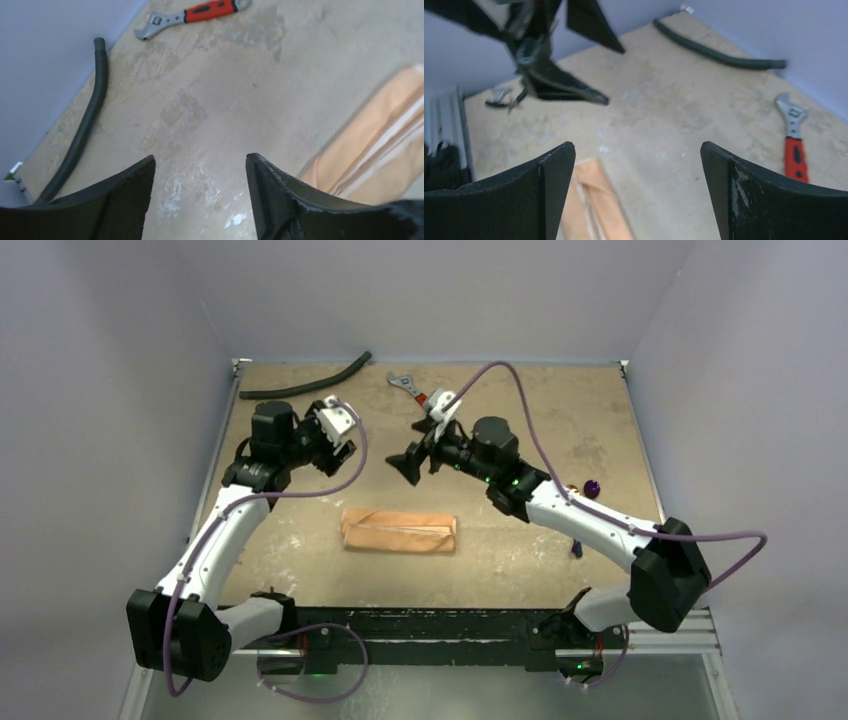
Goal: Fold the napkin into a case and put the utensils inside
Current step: Pick up the top corner of the smaller rectangle folded napkin from the center of the board.
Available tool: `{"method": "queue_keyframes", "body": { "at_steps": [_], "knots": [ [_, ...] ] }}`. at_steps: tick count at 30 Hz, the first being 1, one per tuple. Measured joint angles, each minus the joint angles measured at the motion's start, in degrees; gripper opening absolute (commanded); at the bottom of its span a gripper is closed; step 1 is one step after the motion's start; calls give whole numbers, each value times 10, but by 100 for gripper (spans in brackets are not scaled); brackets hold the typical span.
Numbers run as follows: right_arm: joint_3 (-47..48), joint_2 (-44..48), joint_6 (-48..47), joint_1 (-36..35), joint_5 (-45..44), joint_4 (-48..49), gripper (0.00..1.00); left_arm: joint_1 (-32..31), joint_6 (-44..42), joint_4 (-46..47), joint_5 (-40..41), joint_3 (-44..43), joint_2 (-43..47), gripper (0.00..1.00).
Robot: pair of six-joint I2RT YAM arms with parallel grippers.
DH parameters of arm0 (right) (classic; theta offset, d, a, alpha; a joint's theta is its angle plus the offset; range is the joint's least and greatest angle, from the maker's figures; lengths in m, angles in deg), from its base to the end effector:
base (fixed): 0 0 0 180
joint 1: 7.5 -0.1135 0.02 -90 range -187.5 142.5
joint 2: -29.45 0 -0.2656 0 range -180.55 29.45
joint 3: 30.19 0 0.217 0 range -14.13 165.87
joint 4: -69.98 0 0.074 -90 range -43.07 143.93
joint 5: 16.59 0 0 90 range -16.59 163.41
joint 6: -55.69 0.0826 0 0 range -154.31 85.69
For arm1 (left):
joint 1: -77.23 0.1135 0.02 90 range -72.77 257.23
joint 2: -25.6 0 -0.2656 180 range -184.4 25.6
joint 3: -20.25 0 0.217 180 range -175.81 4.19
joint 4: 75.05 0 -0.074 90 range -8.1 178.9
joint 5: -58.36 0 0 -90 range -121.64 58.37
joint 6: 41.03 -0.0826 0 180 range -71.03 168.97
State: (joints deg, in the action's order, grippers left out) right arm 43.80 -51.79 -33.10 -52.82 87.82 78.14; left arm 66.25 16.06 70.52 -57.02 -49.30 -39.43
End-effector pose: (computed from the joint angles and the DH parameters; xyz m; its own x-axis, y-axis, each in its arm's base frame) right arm 0.2306 0.2625 0.3511 -0.0071 0.0219 -0.9997 -0.8637 0.5037 0.0172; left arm 0.2417 -0.0830 0.2973 -0.1193 0.5232 -0.8438 0.7166 0.6336 0.2915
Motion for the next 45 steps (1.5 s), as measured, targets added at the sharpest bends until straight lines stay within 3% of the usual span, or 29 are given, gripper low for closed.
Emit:
{"method": "queue_keyframes", "body": {
  "at_steps": [3, 6, 16, 18, 21, 30, 36, 45],
  "knots": [
    [10, -12, 31, 43, 10, 39, 99, 5, 51, 10, 4, -32, -18, 85],
    [19, -49, 42, 82, 8, 49, 99, 12, 95, 8, 7, -57, -35, 83],
    [-42, -56, 74, 56, 36, 108, 98, 24, 146, -46, 0, -84, -84, 82],
    [-17, -76, 83, 55, 54, 98, 83, 24, 149, -61, 3, -85, -102, 82],
    [23, -103, 81, 40, 55, 71, 65, 24, 150, -91, 8, -85, -120, 78],
    [-90, -82, 73, -114, 15, 92, 66, 9, 159, -101, 19, -55, -147, 64],
    [-98, -142, 72, -130, 10, 138, 56, -29, 158, -99, 31, 1, -148, 47],
    [-90, -215, 63, -131, 11, 178, 54, -29, 158, -82, 33, 19, -161, 41]
  ]
}}
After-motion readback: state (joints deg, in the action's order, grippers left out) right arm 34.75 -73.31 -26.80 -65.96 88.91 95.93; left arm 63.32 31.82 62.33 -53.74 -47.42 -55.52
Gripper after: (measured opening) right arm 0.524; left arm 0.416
